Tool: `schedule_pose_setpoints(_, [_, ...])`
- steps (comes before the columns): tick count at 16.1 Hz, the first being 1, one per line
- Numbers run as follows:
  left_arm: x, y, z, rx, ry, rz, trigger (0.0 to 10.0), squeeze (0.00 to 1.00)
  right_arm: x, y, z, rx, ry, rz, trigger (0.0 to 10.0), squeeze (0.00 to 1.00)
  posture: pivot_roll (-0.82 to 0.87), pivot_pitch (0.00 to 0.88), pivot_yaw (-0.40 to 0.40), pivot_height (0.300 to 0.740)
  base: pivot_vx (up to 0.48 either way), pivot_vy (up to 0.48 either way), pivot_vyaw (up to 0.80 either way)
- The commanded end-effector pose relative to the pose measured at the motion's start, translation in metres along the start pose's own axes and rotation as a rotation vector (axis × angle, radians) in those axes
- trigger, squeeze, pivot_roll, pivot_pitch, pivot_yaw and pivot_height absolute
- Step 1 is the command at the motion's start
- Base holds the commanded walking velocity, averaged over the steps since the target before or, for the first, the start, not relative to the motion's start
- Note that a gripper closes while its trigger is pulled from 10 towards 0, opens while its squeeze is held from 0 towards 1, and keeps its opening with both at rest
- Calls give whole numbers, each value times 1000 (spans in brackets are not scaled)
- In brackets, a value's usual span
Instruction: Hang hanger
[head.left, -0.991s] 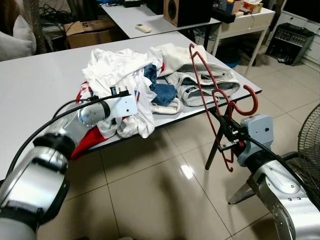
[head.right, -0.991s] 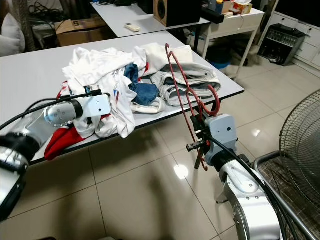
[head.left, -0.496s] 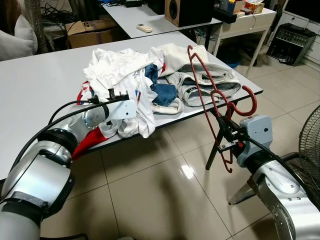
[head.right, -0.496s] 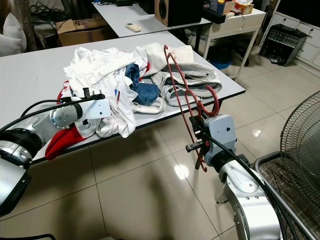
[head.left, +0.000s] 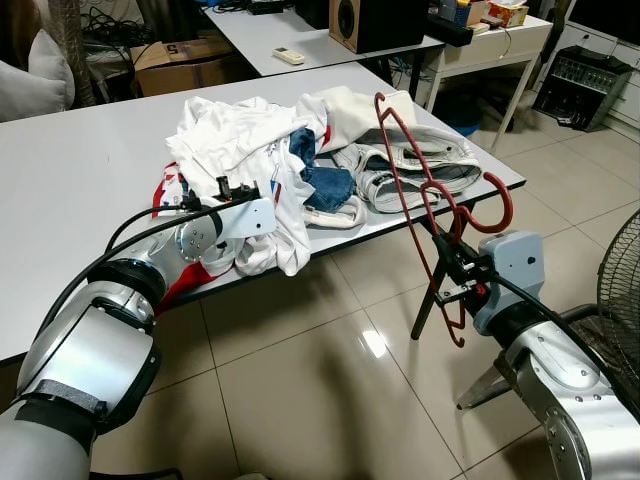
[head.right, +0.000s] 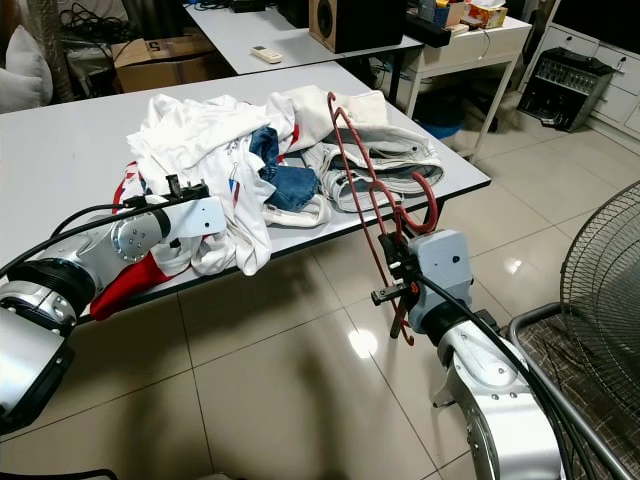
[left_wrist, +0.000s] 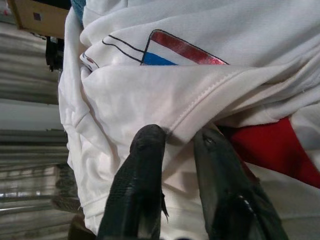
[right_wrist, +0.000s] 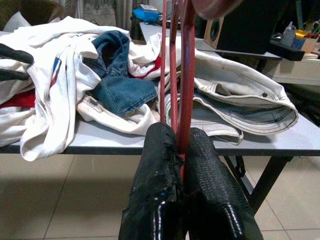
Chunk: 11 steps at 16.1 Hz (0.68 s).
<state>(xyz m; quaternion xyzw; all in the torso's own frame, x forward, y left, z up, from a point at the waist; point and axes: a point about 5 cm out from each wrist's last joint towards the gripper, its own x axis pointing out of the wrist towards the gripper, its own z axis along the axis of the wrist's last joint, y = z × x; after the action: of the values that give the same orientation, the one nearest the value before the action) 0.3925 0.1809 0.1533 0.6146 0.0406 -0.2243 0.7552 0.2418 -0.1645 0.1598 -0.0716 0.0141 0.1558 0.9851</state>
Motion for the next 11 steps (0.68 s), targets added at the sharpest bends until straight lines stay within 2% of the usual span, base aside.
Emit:
schedule_pose_setpoints(1, [1,5,2,-5,-5,18,2706,0,-2,2,4,-11,-16,9,10000,0,-200,10,57,740,0,0,0])
schedule_pose_setpoints(3, [1,5,4,-11,-10,20,0,0,-2,2,4,-12,-17,11,10000,0,-200,10,57,740,0,0,0])
schedule_pose_setpoints(6, [2,6,5,-18,-16,23,0,0,-2,-2,3,-48,-10,-19,10000,0,-200,10,57,740,0,0,0])
schedule_pose_setpoints(7, [2,7,5,-19,-19,24,0,0,-3,-4,4,-3,-14,-8,10000,0,-200,10,57,740,0,0,0])
schedule_pose_setpoints(9, [1,8,5,-25,-25,25,0,0,-3,-5,5,2,-18,-16,10000,0,-200,10,57,740,0,0,0])
schedule_pose_setpoints(11, [1,17,9,-41,-50,44,0,0,-3,-4,8,20,-38,-19,10000,0,-199,7,58,740,0,0,0])
